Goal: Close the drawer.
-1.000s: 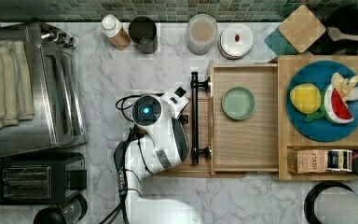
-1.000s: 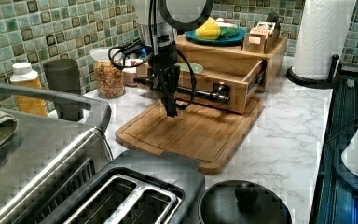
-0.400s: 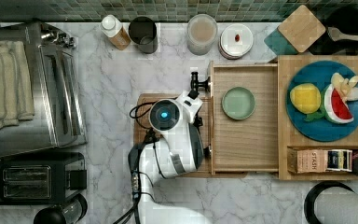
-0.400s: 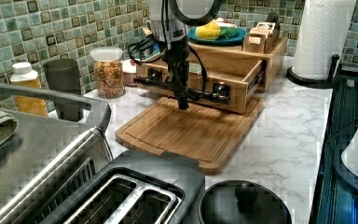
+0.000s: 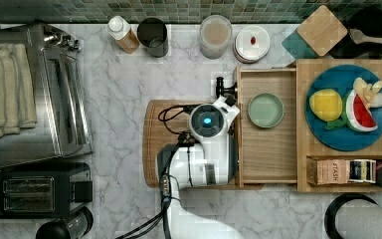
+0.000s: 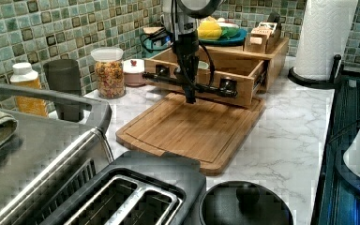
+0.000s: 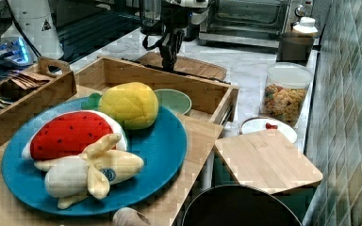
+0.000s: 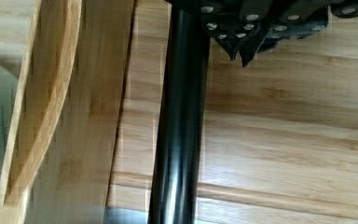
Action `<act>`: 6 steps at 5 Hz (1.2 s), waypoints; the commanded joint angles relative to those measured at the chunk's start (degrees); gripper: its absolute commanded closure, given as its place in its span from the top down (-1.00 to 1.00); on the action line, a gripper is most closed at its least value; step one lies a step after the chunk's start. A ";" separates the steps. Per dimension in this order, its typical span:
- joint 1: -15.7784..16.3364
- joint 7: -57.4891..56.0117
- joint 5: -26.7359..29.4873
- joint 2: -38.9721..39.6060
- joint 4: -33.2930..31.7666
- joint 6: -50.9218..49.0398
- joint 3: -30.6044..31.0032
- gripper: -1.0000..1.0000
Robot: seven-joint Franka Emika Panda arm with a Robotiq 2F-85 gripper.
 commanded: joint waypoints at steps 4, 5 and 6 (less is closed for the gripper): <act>-16.71 -21.03 -1.22 -1.74 6.08 5.08 -13.38 -1.00; -19.92 -27.93 0.48 0.99 8.75 7.44 -13.92 -1.00; -21.20 -30.26 -0.28 4.00 11.39 10.94 -15.07 -1.00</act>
